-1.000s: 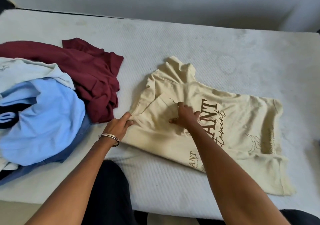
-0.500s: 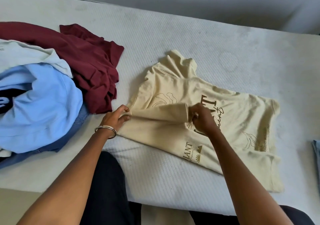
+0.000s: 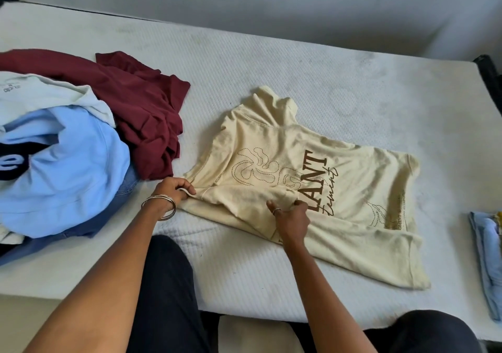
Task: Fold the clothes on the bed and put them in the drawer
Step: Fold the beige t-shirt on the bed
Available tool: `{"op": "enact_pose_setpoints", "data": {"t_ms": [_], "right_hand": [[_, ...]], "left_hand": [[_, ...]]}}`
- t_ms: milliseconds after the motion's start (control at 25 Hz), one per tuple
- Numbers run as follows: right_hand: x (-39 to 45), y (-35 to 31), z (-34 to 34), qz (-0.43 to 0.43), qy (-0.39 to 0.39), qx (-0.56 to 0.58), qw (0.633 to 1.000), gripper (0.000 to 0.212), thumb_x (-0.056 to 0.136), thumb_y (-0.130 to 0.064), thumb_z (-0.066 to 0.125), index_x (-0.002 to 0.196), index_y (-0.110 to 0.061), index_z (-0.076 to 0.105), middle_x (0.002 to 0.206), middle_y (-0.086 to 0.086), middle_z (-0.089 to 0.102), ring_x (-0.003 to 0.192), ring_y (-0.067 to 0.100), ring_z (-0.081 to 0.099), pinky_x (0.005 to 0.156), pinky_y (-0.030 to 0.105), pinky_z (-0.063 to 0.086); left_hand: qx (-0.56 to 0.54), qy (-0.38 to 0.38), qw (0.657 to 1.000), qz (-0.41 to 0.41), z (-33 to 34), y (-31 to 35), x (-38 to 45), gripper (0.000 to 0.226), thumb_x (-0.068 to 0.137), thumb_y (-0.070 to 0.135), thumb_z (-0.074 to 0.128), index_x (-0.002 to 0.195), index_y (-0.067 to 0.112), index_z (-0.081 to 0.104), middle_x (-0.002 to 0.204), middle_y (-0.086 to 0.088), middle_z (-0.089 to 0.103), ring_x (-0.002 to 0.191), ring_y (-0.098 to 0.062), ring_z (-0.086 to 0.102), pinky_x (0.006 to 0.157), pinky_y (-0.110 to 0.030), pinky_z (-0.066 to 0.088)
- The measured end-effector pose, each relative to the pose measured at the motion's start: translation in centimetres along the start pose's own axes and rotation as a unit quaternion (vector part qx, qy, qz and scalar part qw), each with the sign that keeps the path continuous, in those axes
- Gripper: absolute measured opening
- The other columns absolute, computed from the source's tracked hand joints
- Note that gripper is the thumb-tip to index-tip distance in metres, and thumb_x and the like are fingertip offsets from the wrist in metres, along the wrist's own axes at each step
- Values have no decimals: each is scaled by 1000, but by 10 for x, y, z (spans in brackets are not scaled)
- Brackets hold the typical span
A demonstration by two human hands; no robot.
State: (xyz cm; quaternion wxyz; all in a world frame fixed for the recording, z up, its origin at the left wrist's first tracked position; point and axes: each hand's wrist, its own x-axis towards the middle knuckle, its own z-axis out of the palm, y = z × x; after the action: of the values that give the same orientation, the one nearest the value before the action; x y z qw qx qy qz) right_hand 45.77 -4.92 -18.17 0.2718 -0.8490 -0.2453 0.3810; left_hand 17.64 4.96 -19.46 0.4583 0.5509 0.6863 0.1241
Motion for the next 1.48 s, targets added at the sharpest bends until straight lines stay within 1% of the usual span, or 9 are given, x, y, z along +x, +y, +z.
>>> {"op": "enact_pose_setpoints", "data": {"t_ms": [240,360,520,760,880,1040,1160,1240,1480], "right_hand": [[23,-1,-24,107,25,244,964,21,83,1,54,64,-5,56,66,8,51,55,19,46,46,28,40],[16,9,-19,78,-25,278,957,13,87,-14,65,98,-12,60,92,11,63,76,24,60,64,38,54],[8,2,-11,-49,-76,84,992,91,72,-3,82,143,-28,30,127,11,57,112,28,58,93,48,54],[11,5,-23,-73,-9,-95,993,89,73,14,63,148,-16,26,132,22,44,118,39,47,99,49,44],[-5,-11,-8,-190,118,-168,960,71,78,6,59,144,-6,37,137,25,38,123,41,36,103,49,37],[2,1,5,-377,-75,-330,862,67,99,-30,50,156,-19,17,165,9,2,151,32,3,120,52,17],[34,59,-38,-275,-53,-386,879,75,93,-70,24,154,-40,-8,160,-9,-25,148,21,-23,122,49,-2],[45,97,-82,-205,9,-386,899,76,86,-80,5,150,-46,-17,159,-13,-28,147,20,-28,121,48,-11],[66,156,-188,22,141,-313,939,64,99,-61,11,155,-38,-9,163,-6,-18,149,28,-22,118,52,-16]], "left_hand": [[57,17,998,35,5,2,-8,40,78,-14,51,64,19,68,86,-7,67,72,-22,57,63,-25,40],[108,14,992,57,11,9,-11,41,75,-21,44,67,12,67,95,-4,59,81,-17,51,65,-21,35],[155,6,986,65,14,12,-12,42,73,-23,39,73,7,67,103,-11,55,82,-19,48,57,-18,31],[161,-55,985,-10,18,24,-11,17,74,11,62,59,20,66,102,-10,56,102,-27,56,76,-25,39],[327,115,936,61,40,53,-24,26,74,33,62,74,7,68,101,-16,57,94,-36,55,76,-40,46],[434,28,864,254,102,61,-53,42,66,14,78,105,16,62,108,-14,58,88,-34,58,69,-43,51],[440,-62,869,218,128,58,-55,88,87,3,58,135,67,19,160,7,9,135,-37,28,98,-63,33],[468,-157,851,183,134,70,-46,88,100,12,41,122,81,-10,145,28,-39,144,-36,-16,98,-78,8],[491,-202,834,153,143,90,-42,78,102,37,39,110,84,-23,124,33,-57,140,-32,-31,89,-85,6]]}}
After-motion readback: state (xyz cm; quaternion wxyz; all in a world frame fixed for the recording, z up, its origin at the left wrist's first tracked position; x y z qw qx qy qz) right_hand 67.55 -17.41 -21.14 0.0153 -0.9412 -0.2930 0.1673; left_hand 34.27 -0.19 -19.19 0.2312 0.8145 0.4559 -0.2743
